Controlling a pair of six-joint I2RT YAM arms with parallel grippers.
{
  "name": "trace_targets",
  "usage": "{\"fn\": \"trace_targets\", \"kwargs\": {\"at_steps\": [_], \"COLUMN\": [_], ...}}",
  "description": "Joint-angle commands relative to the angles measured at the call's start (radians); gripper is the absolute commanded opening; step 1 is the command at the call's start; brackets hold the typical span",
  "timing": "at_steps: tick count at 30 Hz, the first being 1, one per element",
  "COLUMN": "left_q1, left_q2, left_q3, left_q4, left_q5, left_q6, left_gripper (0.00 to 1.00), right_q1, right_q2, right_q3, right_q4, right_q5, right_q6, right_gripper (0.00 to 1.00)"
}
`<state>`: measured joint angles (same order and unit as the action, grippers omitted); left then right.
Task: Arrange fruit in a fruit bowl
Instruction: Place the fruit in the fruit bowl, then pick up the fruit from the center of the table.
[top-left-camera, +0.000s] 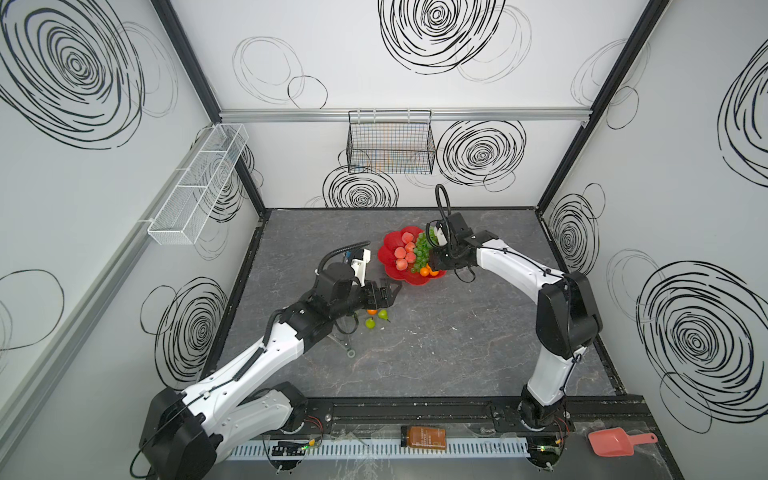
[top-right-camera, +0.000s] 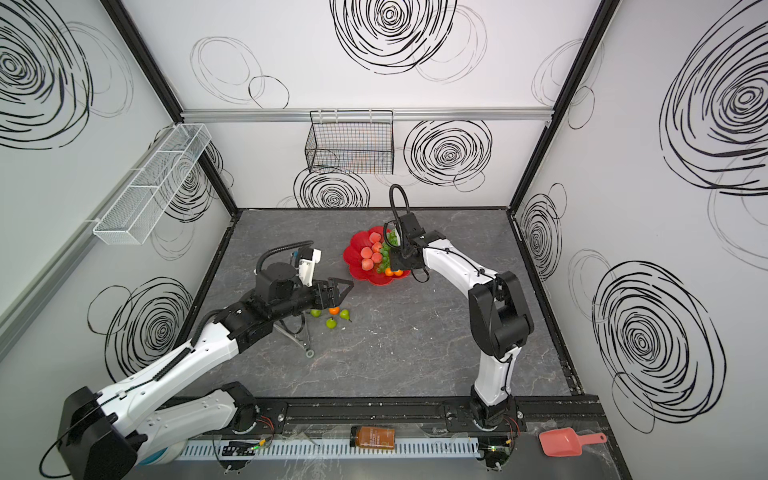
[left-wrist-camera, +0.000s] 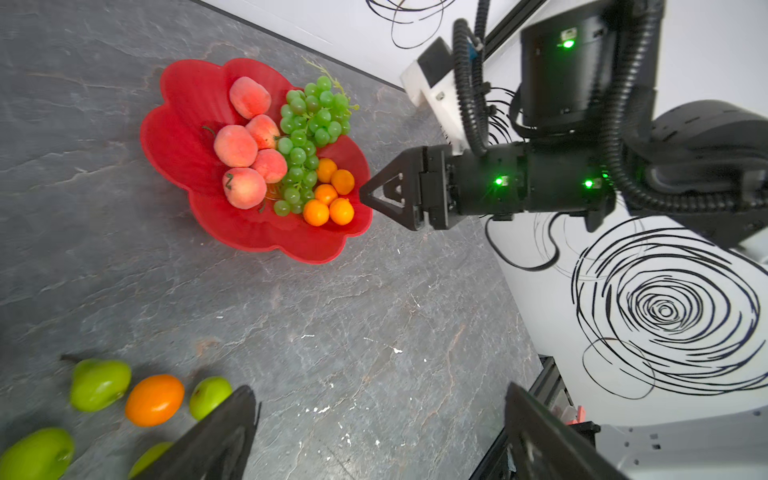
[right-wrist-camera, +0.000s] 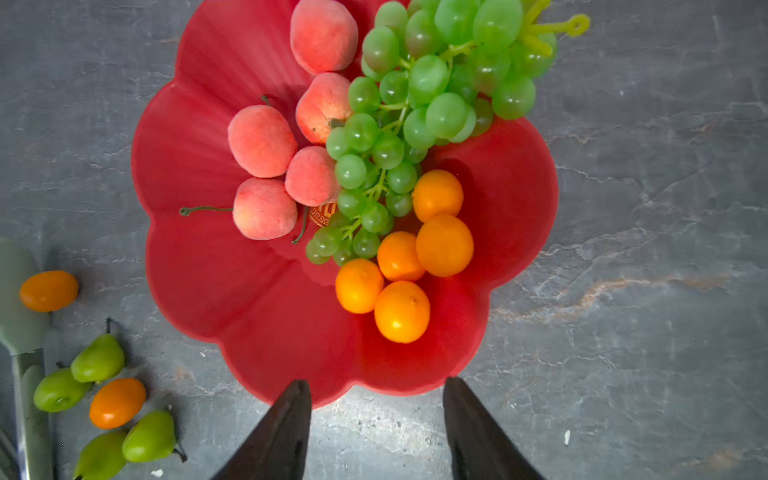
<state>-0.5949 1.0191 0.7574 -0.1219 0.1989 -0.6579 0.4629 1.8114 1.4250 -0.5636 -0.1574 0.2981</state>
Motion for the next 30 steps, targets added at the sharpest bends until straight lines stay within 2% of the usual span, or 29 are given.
{"fn": "trace_targets", "kwargs": {"at_steps": [1, 6, 7, 9, 12, 19, 26, 30], "left_q1": [-0.005, 0.002, 0.006, 0.018, 0.05, 0.191, 0.361, 0.436], "left_q2": [-0.071, -0.163, -0.18, -0.207, -0.248, -0.323, -0.337, -0.327], "left_q3": [-0.039, -0.081, -0.087, -0.098, -0.118, -0.152, -0.182, -0.2], "left_q4": [-0.068, -0.144, -0.162, -0.19, -0.222, -0.279, -0.293, -0.267], "left_q5": [-0.053, -0.083, -0.089, -0.093, -0.088, -0.017, 0.095, 0.175], "left_q6": [-0.001, -0.015, -0.018, -0.024, -0.036, -0.036, -0.01, -0.007], "left_gripper": [0.96, 0.96, 0.96, 0.96, 0.96, 0.96, 0.96, 0.96], "right_q1": [0.033, 0.099, 0.119, 0.161, 0.233, 0.337, 0.364, 0.393], "right_q2": [-0.064, -0.128, -0.137, -0.146, -0.155, -0.179, -0.158, -0.032], "right_q3": [-0.051, -0.115, -0.126, -0.13, -0.136, -0.186, -0.225, -0.115], "right_q4": [0.011, 0.027, 0.036, 0.032, 0.042, 0.121, 0.234, 0.17], "right_q5": [0.005, 0.017, 0.011, 0.081, 0.102, 0.118, 0.007, -0.01], "right_q6": [0.016, 0.054, 0.058, 0.116, 0.139, 0.228, 0.182, 0.142], "right_gripper": [0.6, 0.61, 0.59, 0.52, 0.52, 0.6, 0.56, 0.5]}}
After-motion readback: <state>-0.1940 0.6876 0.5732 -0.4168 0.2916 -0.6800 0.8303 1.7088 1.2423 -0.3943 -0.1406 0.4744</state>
